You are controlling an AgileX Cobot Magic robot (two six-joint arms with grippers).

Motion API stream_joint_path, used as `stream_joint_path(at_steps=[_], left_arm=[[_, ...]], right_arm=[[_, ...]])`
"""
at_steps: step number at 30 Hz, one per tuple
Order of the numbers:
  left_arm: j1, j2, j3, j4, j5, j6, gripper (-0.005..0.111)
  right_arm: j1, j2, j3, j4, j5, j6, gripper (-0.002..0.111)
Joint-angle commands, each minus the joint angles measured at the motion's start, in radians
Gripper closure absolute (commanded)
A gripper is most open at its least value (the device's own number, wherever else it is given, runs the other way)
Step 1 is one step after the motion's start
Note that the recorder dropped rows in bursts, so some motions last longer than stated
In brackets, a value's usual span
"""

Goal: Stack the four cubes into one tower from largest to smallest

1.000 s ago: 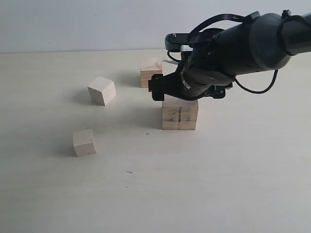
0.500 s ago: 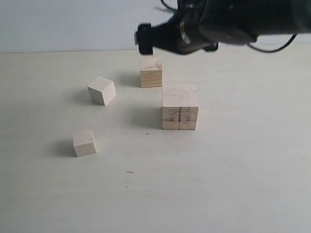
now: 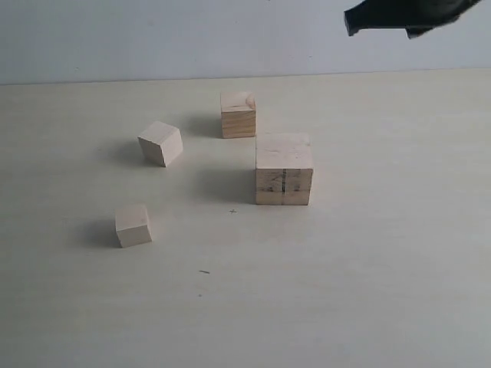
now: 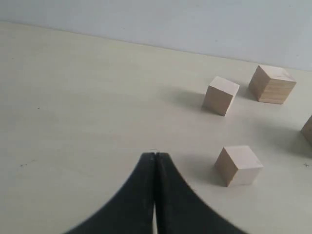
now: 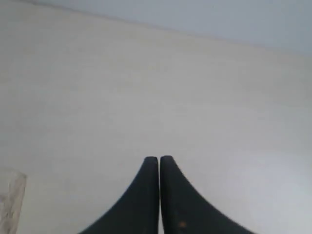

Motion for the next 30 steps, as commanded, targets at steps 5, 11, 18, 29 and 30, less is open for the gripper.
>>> stream_joint_path(at_steps=[5,11,18,29,30], left_arm=[[-0.004,-0.006,0.0,0.002,-0.001,-0.002,0.107],[-0.004,-0.006,0.0,0.002,-0.001,-0.002,0.107],[-0.004,-0.006,0.0,0.002,-0.001,-0.002,0.107],[-0.004,-0.006,0.0,0.002,-0.001,-0.002,0.107],[-0.004,-0.006,0.0,0.002,-0.001,-0.002,0.107]], right_arm=[[-0.3,-0.106,0.201,0.584,-0.147,-0.405,0.108],[-0.319,-0.479,0.626,0.557,-0.647,-0.405,0.108],[-0.319,-0.989,0.958,0.559,-0.733,-0.377,0.108],[-0.319,-1.563,1.139,0.559,-0.707,-0.284,0.108],[-0.319,-1.582,1.161,0.559,-0.704,-0.246,0.108]])
